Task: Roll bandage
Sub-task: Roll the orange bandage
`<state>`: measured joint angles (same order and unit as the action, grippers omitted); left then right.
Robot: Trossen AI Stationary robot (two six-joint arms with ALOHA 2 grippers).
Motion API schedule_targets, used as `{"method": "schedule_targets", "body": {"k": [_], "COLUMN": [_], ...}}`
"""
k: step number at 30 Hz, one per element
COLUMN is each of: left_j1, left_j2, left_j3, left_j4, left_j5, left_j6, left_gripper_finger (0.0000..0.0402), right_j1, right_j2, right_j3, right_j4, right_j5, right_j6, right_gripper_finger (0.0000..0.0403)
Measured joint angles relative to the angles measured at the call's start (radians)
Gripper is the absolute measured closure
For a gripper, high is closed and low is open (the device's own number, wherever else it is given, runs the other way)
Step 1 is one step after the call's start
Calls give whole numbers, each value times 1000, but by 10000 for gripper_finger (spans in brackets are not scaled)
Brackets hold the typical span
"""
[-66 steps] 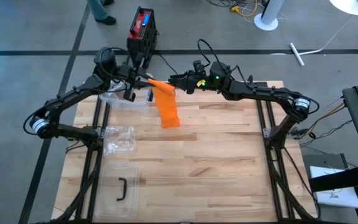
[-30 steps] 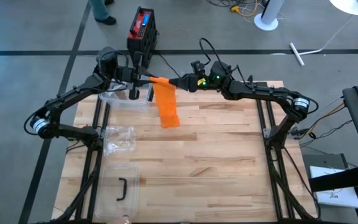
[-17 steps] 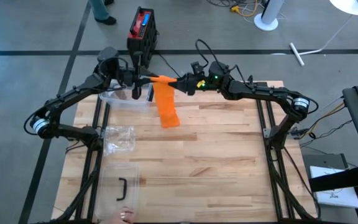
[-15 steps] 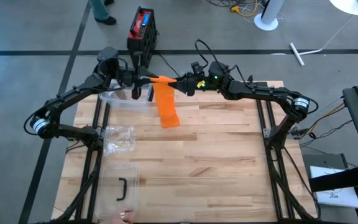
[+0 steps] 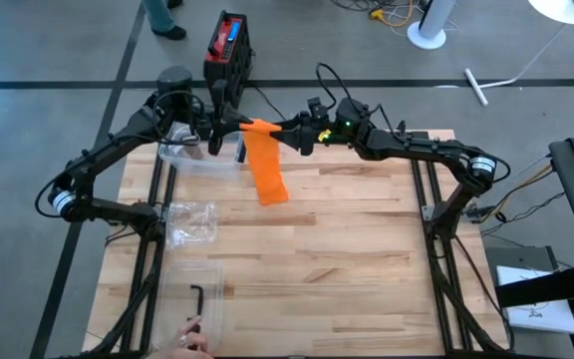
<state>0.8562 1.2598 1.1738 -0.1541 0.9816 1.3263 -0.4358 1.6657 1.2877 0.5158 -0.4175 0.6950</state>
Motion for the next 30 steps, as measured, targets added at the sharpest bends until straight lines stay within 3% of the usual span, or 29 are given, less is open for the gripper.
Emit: {"method": "schedule_targets", "body": {"k": [17,22,30], "left_j1": [-25,-25,-26], "left_j2": [1,1,1], "left_j3": [-2,1,9], "left_j4": [-4,-4,61], "left_j5": [-3,-3,-29], "left_j6": [27,10,-230], "left_gripper_finger": [364,363,331], "right_j1": [6,8,8], "right_j2": [29,29,28], "right_j3": [0,17,30], "right_j4": [-1,-4,-6], "right_j5": [26,27,32], "right_j6": [-40,-68,-138], "right_gripper_finger": [143,202,337]}}
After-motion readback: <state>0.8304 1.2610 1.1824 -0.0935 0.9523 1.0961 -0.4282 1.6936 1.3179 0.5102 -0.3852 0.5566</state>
